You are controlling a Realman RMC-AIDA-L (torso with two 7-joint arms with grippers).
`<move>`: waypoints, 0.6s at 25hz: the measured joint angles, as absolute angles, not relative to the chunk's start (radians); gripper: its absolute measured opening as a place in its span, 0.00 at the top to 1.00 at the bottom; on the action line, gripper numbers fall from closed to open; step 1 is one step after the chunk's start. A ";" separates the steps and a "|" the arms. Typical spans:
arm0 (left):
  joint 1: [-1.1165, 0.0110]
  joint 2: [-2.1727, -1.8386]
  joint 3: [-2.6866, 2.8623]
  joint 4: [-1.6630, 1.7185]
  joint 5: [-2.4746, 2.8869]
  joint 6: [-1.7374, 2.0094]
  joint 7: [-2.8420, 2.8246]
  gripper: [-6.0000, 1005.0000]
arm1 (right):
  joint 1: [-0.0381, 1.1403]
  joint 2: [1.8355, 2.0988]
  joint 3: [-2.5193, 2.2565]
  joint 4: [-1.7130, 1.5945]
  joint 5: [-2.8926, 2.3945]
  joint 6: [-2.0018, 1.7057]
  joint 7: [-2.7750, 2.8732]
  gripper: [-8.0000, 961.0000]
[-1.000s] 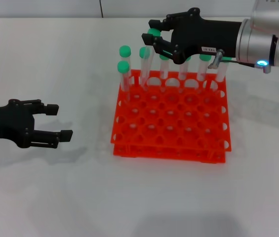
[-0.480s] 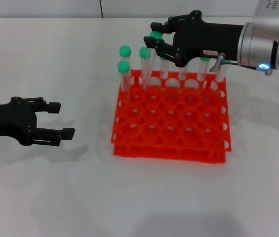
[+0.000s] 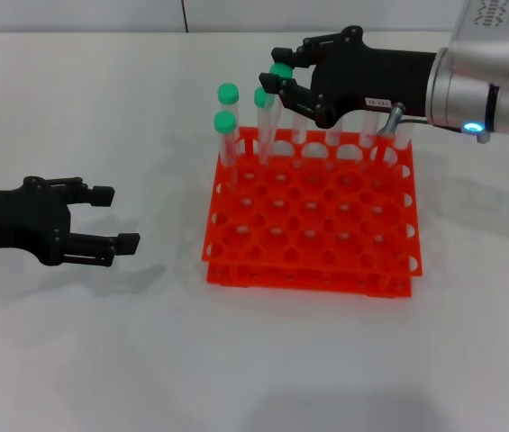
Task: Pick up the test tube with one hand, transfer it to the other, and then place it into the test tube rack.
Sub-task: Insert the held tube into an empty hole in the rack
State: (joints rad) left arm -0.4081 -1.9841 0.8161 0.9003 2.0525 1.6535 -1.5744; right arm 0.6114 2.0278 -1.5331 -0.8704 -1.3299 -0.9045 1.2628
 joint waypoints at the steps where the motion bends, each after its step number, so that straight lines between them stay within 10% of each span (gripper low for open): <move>1: -0.408 -1.984 0.817 0.900 2.053 1.654 -1.574 0.12 | 0.612 2.028 -1.536 -0.869 -1.329 -0.902 1.263 0.72; 15: -0.418 -1.983 0.818 0.876 2.056 1.654 -1.563 0.12 | 0.613 2.028 -1.584 -0.852 -1.290 -0.880 1.209 0.72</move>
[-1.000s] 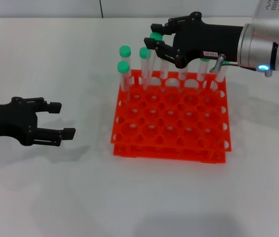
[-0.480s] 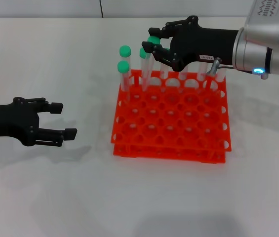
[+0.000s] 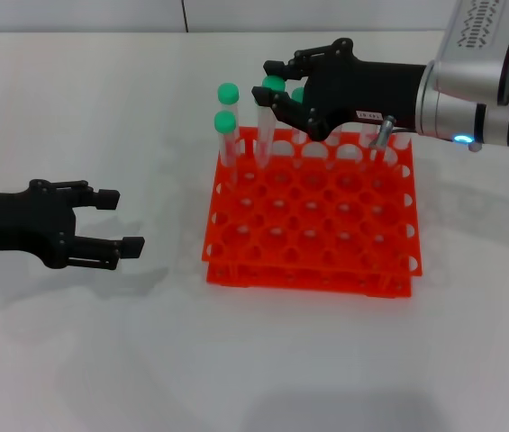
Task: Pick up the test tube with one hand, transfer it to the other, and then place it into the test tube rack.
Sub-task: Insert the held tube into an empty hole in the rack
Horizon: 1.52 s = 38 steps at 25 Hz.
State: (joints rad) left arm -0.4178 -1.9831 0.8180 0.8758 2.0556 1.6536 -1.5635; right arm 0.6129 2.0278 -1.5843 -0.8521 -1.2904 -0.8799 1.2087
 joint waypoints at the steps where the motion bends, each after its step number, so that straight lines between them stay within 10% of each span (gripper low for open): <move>1: -0.418 -1.983 0.818 0.876 2.056 1.654 -1.563 0.12 | 0.613 2.028 -1.586 -0.852 -1.290 -0.879 1.209 0.72; 38: -0.420 -1.983 0.825 0.862 2.057 1.663 -1.541 0.12 | 0.641 2.028 -1.626 -0.813 -1.278 -0.864 1.216 0.72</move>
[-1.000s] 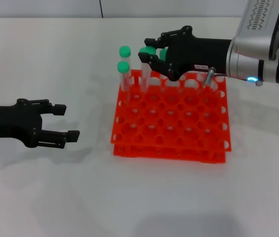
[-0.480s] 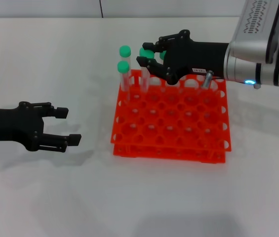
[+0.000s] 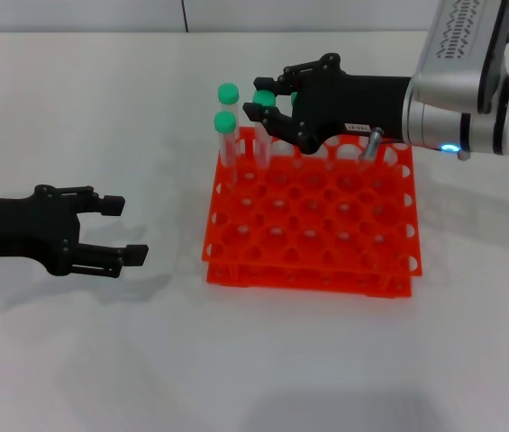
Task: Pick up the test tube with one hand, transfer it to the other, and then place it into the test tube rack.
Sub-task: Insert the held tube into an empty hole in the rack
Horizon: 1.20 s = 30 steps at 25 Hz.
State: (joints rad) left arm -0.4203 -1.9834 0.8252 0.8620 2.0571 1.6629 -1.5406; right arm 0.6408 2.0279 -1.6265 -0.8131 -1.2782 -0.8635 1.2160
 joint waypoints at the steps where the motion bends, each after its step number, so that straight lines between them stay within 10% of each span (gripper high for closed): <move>1: -0.420 -1.983 0.825 0.862 2.057 1.663 -1.541 0.12 | 0.642 2.028 -1.626 -0.813 -1.278 -0.864 1.216 0.72; 30: -0.420 -1.983 0.825 0.862 2.057 1.663 -1.537 0.12 | 0.678 2.028 -1.627 -0.760 -1.278 -0.857 1.244 0.72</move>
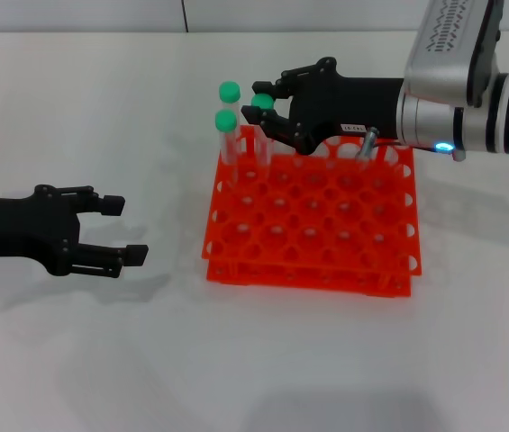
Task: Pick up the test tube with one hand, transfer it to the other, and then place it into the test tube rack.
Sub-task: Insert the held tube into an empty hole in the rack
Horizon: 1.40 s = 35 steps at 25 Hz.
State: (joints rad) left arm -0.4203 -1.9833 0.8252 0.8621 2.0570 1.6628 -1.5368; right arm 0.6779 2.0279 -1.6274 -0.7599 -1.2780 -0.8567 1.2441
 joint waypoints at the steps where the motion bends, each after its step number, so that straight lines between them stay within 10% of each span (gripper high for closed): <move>1: -0.420 -1.983 0.825 0.862 2.057 1.663 -1.537 0.12 | 0.679 2.028 -1.627 -0.757 -1.278 -0.855 1.244 0.72; 35: -0.430 -1.983 0.825 0.836 2.059 1.658 -1.525 0.12 | 0.695 2.028 -1.638 -0.738 -1.278 -0.855 1.253 0.72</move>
